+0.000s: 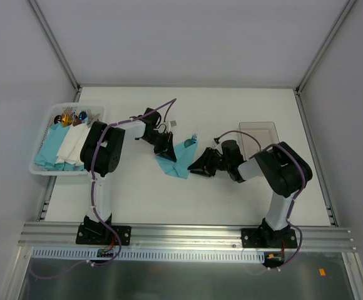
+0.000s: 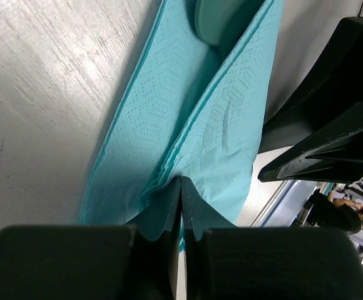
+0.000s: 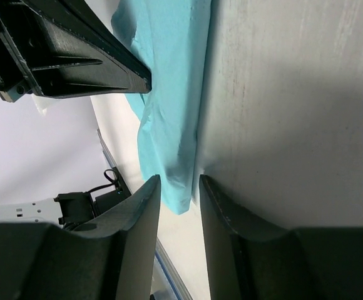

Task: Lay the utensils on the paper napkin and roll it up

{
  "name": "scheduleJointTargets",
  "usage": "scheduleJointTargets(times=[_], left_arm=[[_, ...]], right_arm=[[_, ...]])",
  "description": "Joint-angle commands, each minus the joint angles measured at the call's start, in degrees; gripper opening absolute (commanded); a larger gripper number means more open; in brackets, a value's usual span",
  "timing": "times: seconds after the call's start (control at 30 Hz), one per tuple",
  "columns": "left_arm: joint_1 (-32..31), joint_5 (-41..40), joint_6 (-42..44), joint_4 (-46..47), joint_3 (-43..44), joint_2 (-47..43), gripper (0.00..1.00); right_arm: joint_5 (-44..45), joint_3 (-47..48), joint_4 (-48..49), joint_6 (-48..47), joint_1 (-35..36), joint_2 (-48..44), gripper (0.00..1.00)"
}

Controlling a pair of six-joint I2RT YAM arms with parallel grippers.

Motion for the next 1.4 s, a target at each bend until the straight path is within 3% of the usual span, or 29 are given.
scheduleJointTargets(times=[0.0, 0.17, 0.37, 0.5, 0.53, 0.8, 0.87, 0.9, 1.0, 1.2, 1.37], left_arm=[[0.6, -6.0, 1.8, -2.2, -2.1, 1.9, 0.0], [0.7, -6.0, 2.0, -2.2, -2.3, 1.8, 0.0], [0.6, -6.0, 2.0, -2.1, -2.3, 1.8, 0.0], [0.7, -6.1, 1.9, -2.2, -2.4, 1.8, 0.0], [0.6, -6.0, 1.9, -2.2, -2.6, 1.8, 0.0], [0.6, -5.3, 0.5, -2.3, -4.8, 0.2, 0.0], [0.6, -5.3, -0.1, -2.1, -5.6, -0.4, 0.0], [0.6, -5.6, -0.4, -2.2, -6.0, -0.5, 0.0], [0.6, -6.1, -1.3, -1.9, -6.4, -0.6, 0.0], [0.2, -7.4, -2.0, -0.6, -8.3, -1.1, 0.0], [0.1, -8.1, -2.1, -0.2, -8.5, -0.5, 0.0]], right_arm=[[4.9, -2.0, -8.8, -3.1, 1.5, 1.5, 0.35], [4.9, -0.5, -7.8, -2.1, 2.6, 3.3, 0.34], [4.5, 0.5, -7.6, -1.5, 3.1, 4.9, 0.24], [4.8, -0.2, -7.7, -1.7, 2.9, 4.7, 0.01], [4.5, -0.3, -7.7, -1.8, 2.8, 4.7, 0.0], [3.4, -0.2, -13.4, -6.8, -1.3, 1.9, 0.01], [3.1, 1.3, -20.2, -9.5, -2.1, 0.4, 0.14], [3.1, 2.7, -21.9, -12.0, -3.0, 0.0, 0.29], [3.4, 5.0, -29.6, -15.2, -3.9, -2.5, 0.48], [7.3, 8.0, -35.5, -18.3, -3.9, -11.9, 0.42], [8.9, 11.1, -35.3, -16.8, -0.8, -15.6, 0.25]])
